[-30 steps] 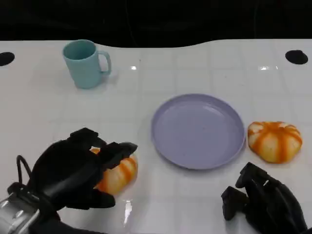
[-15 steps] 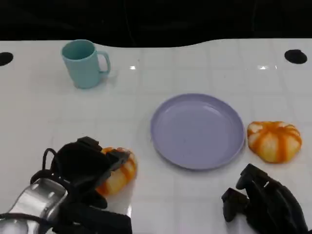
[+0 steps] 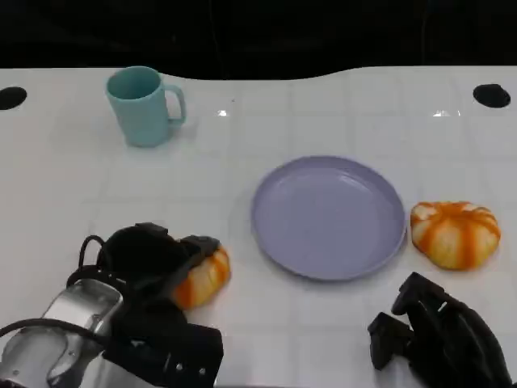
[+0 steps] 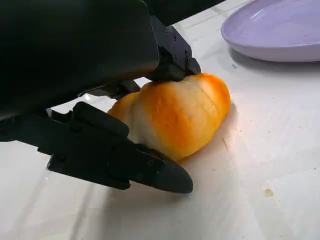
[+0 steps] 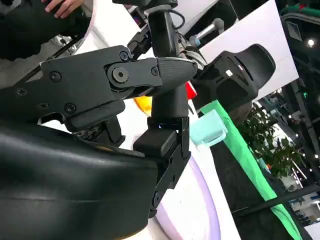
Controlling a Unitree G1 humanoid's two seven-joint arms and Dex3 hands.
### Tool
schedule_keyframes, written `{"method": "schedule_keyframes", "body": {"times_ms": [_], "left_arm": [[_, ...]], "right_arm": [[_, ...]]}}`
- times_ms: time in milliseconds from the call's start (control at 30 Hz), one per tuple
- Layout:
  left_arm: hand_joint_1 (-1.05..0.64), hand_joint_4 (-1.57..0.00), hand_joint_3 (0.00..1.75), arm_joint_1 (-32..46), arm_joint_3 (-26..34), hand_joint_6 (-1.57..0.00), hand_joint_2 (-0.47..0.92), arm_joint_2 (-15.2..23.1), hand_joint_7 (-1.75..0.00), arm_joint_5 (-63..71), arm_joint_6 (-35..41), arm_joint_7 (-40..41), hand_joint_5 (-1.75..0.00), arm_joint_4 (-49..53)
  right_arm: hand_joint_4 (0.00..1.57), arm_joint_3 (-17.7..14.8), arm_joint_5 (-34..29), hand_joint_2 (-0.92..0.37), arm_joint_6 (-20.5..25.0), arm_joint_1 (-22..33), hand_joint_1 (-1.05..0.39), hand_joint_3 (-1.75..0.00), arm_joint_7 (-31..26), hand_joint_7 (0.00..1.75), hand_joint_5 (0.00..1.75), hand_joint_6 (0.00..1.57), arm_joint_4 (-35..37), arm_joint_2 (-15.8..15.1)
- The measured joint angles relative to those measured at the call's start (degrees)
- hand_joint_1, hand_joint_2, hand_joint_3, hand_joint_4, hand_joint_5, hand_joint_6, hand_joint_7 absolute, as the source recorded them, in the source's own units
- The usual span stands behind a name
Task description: Grasp the bread from the table and place it into the plate.
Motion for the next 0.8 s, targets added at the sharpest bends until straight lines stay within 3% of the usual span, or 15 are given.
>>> {"method": "schedule_keyframes", "body": {"times_ms": [33, 67, 100, 133, 167, 267, 533, 800], "left_arm": [[-0.31, -0.87, 0.33, -0.5, -0.2, -1.11, 0.90, 0.1, -0.13, -0.5, -1.4, 2.6, -1.06, 1.8], [-0.29, -0.87, 0.49, -1.0, -0.3, -1.21, 0.84, 0.2, -0.31, -1.4, -3.0, 5.9, -1.37, 4.0], [-0.28, -0.85, 0.60, -1.6, -0.6, -1.14, 0.80, 0.1, -0.59, -2.0, -5.0, 10.0, -1.53, 6.9], [-0.28, -0.84, 0.73, -2.1, -0.9, -0.96, 0.75, 0.1, -1.11, -2.3, -6.6, 13.7, -1.66, 9.3], [-0.28, -0.85, 0.81, -2.6, -1.2, -0.86, 0.72, 0.0, -1.36, -2.5, -8.2, 17.3, -1.70, 11.7], [-0.26, -0.85, 1.06, -4.3, -2.3, -0.73, 0.63, -0.6, -1.69, -3.0, -11.7, 25.9, -1.74, 17.7], [-0.25, -0.85, 1.29, -6.8, -5.2, -0.69, 0.53, -1.3, -1.75, -3.5, -17.4, 40.0, -1.75, 28.2], [-0.23, -0.84, 1.36, -6.6, -4.2, -0.70, 0.46, -1.2, -1.74, -7.2, -19.0, 41.2, -1.75, 28.2]], "right_arm": [[0.77, 0.0, 0.0, -0.92, 0.0, 0.0, -0.56, -0.23, 0.0, 1.41, 1.69, 0.69, 0.0, 0.0], [0.77, 0.0, 0.0, -0.92, 0.0, 0.0, -0.56, -0.23, 0.0, 1.41, 1.68, 0.68, 0.0, 0.0], [0.77, 0.0, 0.0, -0.92, 0.0, 0.0, -0.55, -0.23, 0.0, 1.41, 1.68, 0.68, 0.0, 0.0], [0.77, 0.0, 0.0, -0.92, 0.0, 0.0, -0.55, -0.23, 0.0, 1.41, 1.68, 0.68, 0.0, 0.0], [0.77, 0.0, 0.0, -0.92, 0.0, 0.0, -0.56, -0.23, 0.0, 1.41, 1.68, 0.68, 0.0, 0.0], [0.77, -0.1, 0.0, -0.92, 0.0, 0.0, -0.56, -0.22, 0.0, 1.41, 1.68, 0.68, 0.1, 0.0], [0.78, -0.1, 0.0, -0.92, 0.1, -0.2, -0.56, -0.21, 0.0, 1.40, 1.68, 0.69, 0.2, 0.0], [0.78, -0.1, 0.0, -0.92, 0.0, -0.4, -0.56, -0.22, -0.1, 1.39, 1.68, 0.70, 0.4, 0.0]]}}
